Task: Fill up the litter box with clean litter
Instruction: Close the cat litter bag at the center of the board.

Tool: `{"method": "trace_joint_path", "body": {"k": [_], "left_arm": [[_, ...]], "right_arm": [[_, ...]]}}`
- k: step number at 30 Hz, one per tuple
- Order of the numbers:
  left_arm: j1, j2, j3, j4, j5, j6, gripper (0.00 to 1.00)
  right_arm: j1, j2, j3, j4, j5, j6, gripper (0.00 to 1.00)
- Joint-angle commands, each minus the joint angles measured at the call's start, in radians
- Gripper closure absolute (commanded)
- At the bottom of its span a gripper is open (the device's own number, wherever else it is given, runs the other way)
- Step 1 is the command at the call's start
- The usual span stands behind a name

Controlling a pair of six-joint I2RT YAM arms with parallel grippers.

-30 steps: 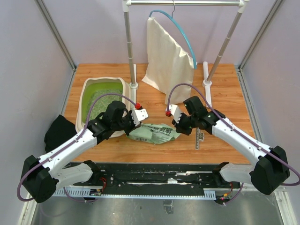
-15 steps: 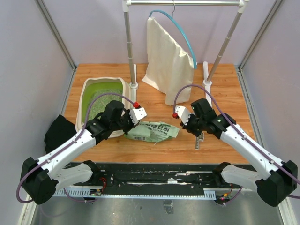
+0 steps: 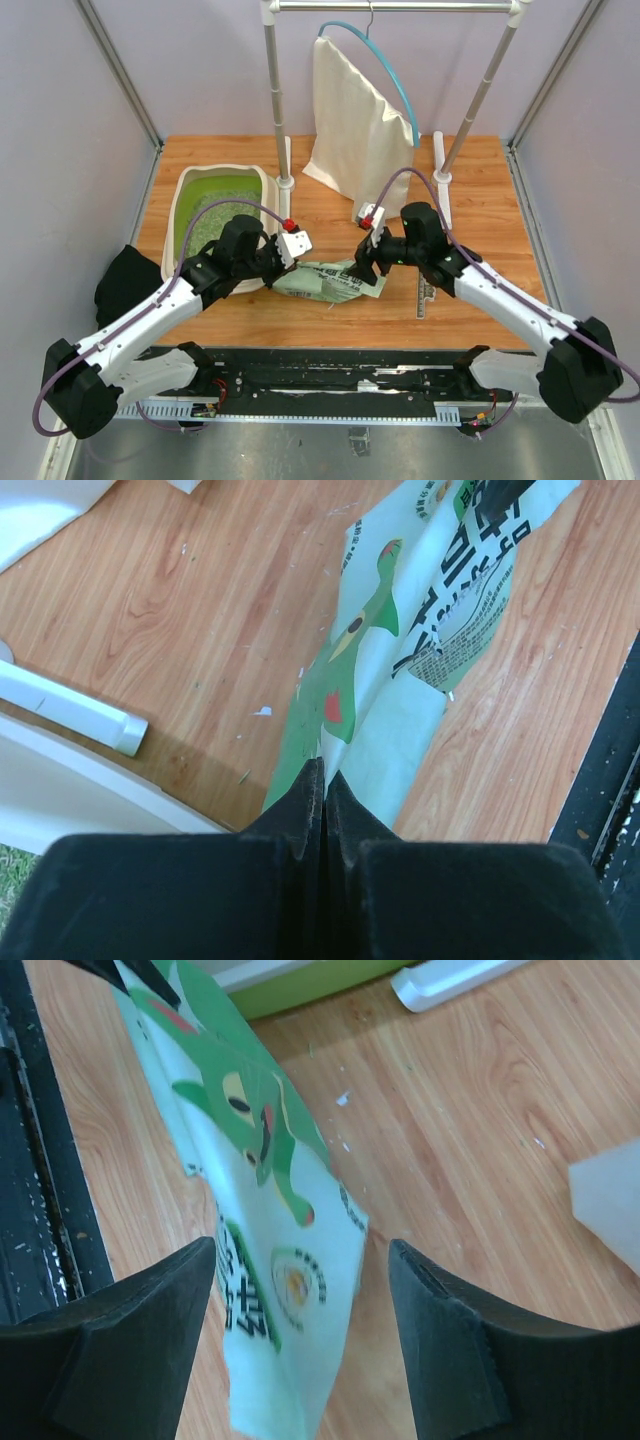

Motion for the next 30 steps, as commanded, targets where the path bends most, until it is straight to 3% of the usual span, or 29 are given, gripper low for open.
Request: {"method": "trace_joint_path", "body": {"k": [1, 7, 10, 15, 17, 18, 20, 26, 28, 30], "left_arm": [[0.008, -0.016, 0.011, 0.085, 0.064, -0.028, 0.99], [0.008, 0.002, 0.017, 0.099, 0.078, -0.053, 0.99], [0.008, 0.001, 0.014, 0.096, 0.074, -0.058, 0.99], [0.008, -0.005, -0.004, 0.125, 0.054, -0.093, 0.77], [0.008, -0.003, -0.016, 0.146, 0.049, -0.107, 0.60], [0.008, 0.001, -0.020, 0.158, 0.050, -0.118, 0.52], [0.008, 0.012, -0.029, 0.187, 0.068, -0.129, 0.46], [0.022, 0.079, -0.029, 0.295, 0.131, -0.184, 0.42], [0.039, 0.107, -0.022, 0.319, 0.197, -0.198, 0.44], [0.054, 0.137, -0.013, 0.327, 0.240, -0.209, 0.56]], "right_arm": [[0.054, 0.112, 0.083, 0.153, -0.110, 0.031, 0.29], [0.117, 0.248, 0.156, 0.205, -0.093, 0.035, 0.30], [0.128, 0.275, 0.160, 0.206, -0.086, 0.028, 0.50], [0.128, 0.302, 0.158, 0.122, -0.066, -0.016, 0.87], [0.128, 0.301, 0.146, 0.111, -0.066, -0.033, 0.98], [0.128, 0.297, 0.141, 0.114, -0.069, -0.036, 0.99], [0.127, 0.289, 0.131, 0.128, -0.085, -0.036, 0.99], [0.128, 0.265, 0.120, 0.136, -0.105, -0.045, 0.99], [0.127, 0.252, 0.108, 0.140, -0.109, -0.048, 0.99], [0.127, 0.238, 0.096, 0.144, -0.111, -0.048, 0.99]]}}
